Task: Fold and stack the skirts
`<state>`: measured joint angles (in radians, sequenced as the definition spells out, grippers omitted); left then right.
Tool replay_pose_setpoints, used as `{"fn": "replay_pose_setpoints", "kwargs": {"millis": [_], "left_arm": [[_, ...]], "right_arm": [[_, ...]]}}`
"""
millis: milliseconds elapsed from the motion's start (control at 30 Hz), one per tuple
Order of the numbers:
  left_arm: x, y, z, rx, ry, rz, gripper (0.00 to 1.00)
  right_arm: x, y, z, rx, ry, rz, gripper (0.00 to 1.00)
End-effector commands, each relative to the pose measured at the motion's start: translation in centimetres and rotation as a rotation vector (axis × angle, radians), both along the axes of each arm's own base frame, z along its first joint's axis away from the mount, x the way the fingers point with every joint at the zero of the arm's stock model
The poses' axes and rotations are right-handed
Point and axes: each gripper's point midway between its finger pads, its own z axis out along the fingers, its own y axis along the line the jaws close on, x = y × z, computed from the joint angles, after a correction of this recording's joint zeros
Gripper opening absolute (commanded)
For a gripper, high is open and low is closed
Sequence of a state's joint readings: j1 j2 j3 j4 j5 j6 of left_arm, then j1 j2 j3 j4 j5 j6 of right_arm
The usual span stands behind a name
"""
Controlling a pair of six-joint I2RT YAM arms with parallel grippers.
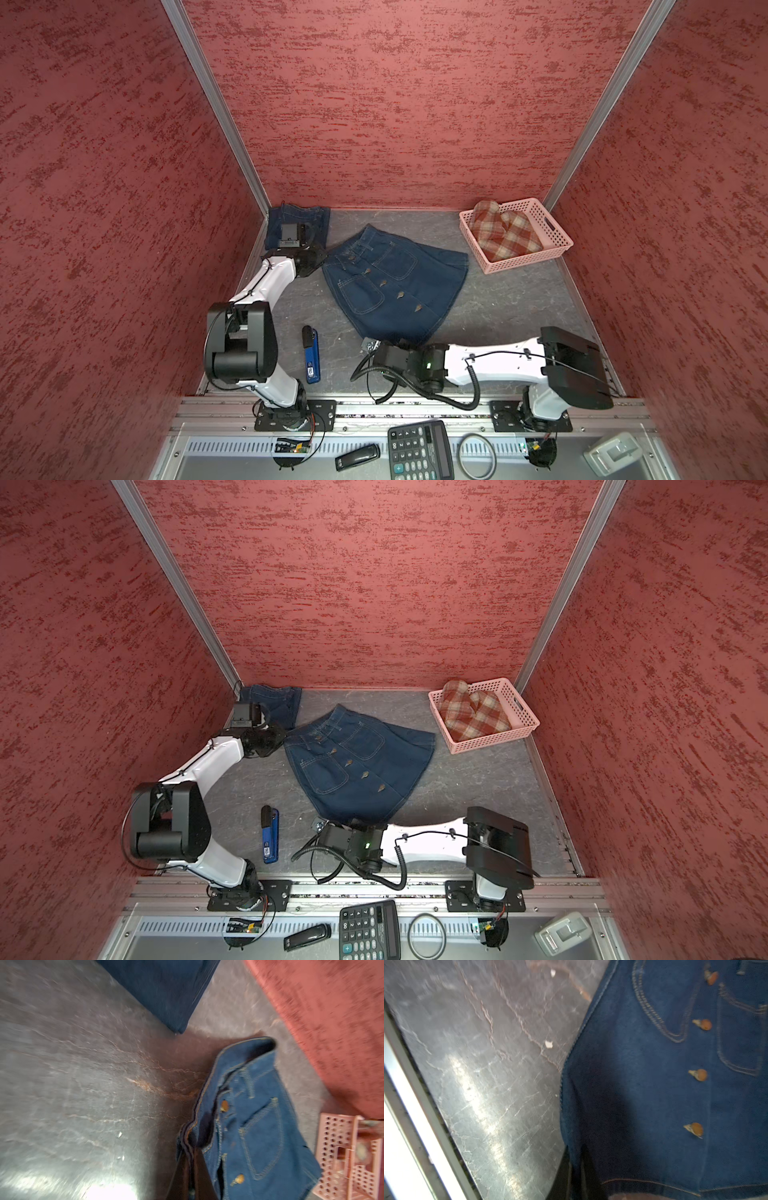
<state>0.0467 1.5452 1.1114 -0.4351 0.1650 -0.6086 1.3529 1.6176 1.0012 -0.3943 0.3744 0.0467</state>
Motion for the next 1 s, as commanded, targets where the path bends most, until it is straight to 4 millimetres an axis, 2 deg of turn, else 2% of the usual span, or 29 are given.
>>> {"fn": "replay_pose_setpoints", "kwargs": {"millis": [0, 133, 167, 267, 467, 600, 667, 733, 800, 967], "left_arm": [[-1.2, 0.9, 1.3, -0.02, -0.024, 0.036, 0.0], [-2.8, 1.3, 3.3, -0.011, -0.063, 0.049, 0.0], [-3.3, 1.3, 3.9, -0.008, -0.076, 0.05, 0.0], [-4.7, 1.1, 5.6, -0.008, -0.114, 0.047, 0.0], [-7.7, 0.2, 7.8, -0.003, -0.161, 0.029, 0.0], [-8.7, 0.0, 10.2, 0.006, -0.203, 0.018, 0.0], [-8.8, 0.1, 11.9, 0.018, -0.237, 0.016, 0.0], [-8.7, 0.1, 12.7, 0.024, -0.25, 0.014, 0.0], [-8.6, 0.2, 12.6, 0.025, -0.245, 0.015, 0.0], [-8.1, 0.2, 9.6, 0.02, -0.187, 0.013, 0.0]], "right_arm": [[1.4, -0.5, 3.2, 0.054, -0.045, -0.01, 0.0], [2.5, -1.7, 5.5, 0.104, -0.061, -0.041, 0.0], [2.6, -2.1, 7.1, 0.152, -0.07, -0.049, 0.0], [2.8, -3.0, 9.5, 0.224, -0.081, -0.063, 0.0], [3.2, -5.0, 10.7, 0.227, -0.111, -0.11, 0.0], [4.1, -6.0, 13.3, 0.302, -0.143, -0.132, 0.0], [5.0, -6.7, 15.0, 0.334, -0.174, -0.15, 0.0], [5.7, -7.2, 16.1, 0.348, -0.194, -0.156, 0.0], [6.1, -7.6, 16.4, 0.348, -0.206, -0.163, 0.0], [6.9, -7.9, 14.3, 0.361, -0.158, -0.184, 0.0]]}}
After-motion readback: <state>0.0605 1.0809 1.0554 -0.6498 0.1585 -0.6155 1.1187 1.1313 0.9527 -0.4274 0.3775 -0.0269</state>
